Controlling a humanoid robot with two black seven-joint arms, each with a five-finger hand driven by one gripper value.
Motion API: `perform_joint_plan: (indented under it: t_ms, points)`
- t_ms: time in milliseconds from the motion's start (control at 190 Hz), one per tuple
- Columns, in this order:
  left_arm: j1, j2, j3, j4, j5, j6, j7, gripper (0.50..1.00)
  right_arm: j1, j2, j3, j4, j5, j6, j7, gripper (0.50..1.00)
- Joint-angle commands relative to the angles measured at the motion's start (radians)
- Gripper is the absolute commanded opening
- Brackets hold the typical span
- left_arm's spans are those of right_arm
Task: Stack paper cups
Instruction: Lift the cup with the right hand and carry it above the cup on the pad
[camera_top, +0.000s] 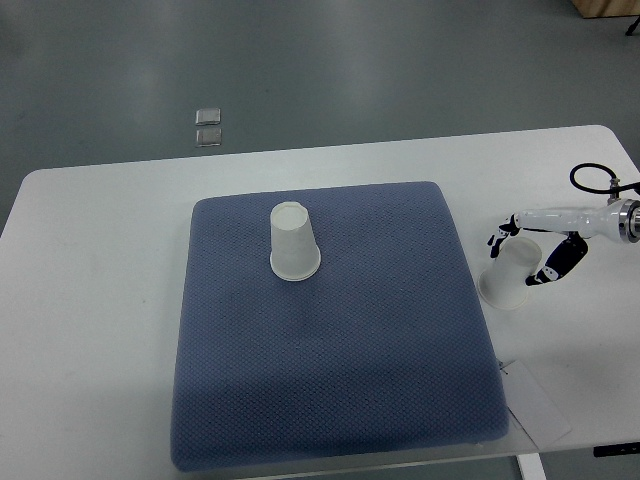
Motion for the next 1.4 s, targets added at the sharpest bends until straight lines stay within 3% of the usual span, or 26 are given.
perform_joint_plan:
  t_ms: [0,47,116,452,746,751,840,1008,1397]
  points:
    - [0.000,0.000,0.000,0.000,0.000,0.000,0.000,1.000,0.000,0.000,-0.002,-0.003,0.000,0.000,0.000,0.682]
    - [0.000,0.000,0.000,0.000,0.000,0.000,0.000,1.000,0.000,0.000,-0.005,-0.003,-0.002,0.000,-0.002,0.623]
    - [0.000,0.000,0.000,0.000,0.000,0.000,0.000,1.000,0.000,0.002,-0.008,-0.004,-0.003,0.000,-0.002,0.500]
    - [0.000,0.000,0.000,0.000,0.000,0.000,0.000,1.000,0.023,0.003,-0.005,-0.010,-0.008,-0.038,0.004,0.500]
    - [0.000,0.000,0.000,0.000,0.000,0.000,0.000,1.000,0.236,0.003,-0.003,0.046,0.001,-0.032,0.007,0.500]
    - [0.000,0.000,0.000,0.000,0.000,0.000,0.000,1.000,0.291,0.005,-0.003,0.058,0.004,-0.020,0.006,0.500]
    - [0.000,0.000,0.000,0.000,0.000,0.000,0.000,1.000,0.380,0.013,0.000,0.085,0.006,0.026,0.000,0.500]
    - [0.000,0.000,0.000,0.000,0.000,0.000,0.000,1.000,0.518,0.152,0.006,0.091,0.009,0.115,-0.008,0.500]
    - [0.000,0.000,0.000,0.000,0.000,0.000,0.000,1.000,0.607,0.405,0.009,0.091,0.011,0.174,-0.115,0.500]
